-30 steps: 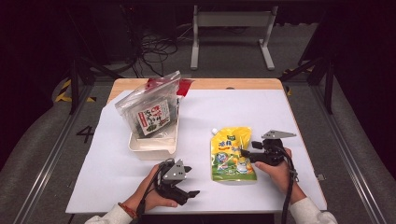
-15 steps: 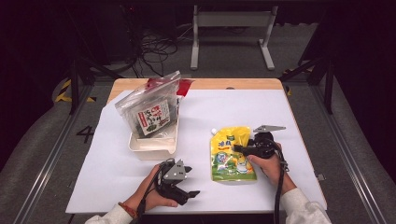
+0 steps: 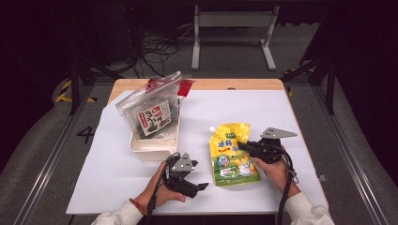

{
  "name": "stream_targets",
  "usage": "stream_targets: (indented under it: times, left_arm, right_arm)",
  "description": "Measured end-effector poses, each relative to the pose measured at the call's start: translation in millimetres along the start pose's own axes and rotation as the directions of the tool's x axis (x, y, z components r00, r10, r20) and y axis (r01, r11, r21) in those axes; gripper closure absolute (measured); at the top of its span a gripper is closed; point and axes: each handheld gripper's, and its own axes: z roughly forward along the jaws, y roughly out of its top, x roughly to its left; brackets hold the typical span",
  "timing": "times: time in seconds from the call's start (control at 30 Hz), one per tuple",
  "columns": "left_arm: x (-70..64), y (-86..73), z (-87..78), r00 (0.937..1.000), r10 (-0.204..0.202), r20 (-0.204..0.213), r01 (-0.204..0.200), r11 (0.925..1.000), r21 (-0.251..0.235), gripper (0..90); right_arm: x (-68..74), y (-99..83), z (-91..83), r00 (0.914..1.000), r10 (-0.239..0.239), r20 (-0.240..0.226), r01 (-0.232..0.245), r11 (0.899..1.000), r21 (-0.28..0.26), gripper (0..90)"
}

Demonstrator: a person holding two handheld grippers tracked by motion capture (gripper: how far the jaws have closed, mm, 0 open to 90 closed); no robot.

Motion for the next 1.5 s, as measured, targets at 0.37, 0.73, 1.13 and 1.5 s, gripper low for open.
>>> stream_targets:
  times: [0.37, 0.73, 1.13, 1.5]
  left_arm:
    - [3.5, 19.7, 10.3, 0.9984, -0.047, 0.031, 0.049, 0.9957, -0.079, 14.9]
    - [3.3, 23.8, -8.2, 0.9988, -0.023, 0.043, 0.032, 0.9746, -0.221, 52.0]
    - [-1.7, 31.9, -36.5, 0.9988, 0.047, 0.008, -0.044, 0.9686, -0.245, 81.3]
    - [-5.4, 31.1, -56.0, 0.9927, 0.12, -0.012, -0.12, 0.9669, -0.225, 82.5]
  right_arm:
    - [40.9, 14.8, -28.3, 0.9867, -0.14, -0.082, 0.128, 0.981, -0.144, 83.1]
    - [62.4, 16.0, -24.6, 0.9732, -0.187, -0.133, 0.158, 0.966, -0.207, 81.4]
    - [73.5, 19.0, -28.5, 0.9623, -0.236, -0.134, 0.208, 0.958, -0.197, 75.1]
    - [86.6, 23.8, -30.0, 0.9579, -0.248, -0.145, 0.225, 0.961, -0.162, 51.8]
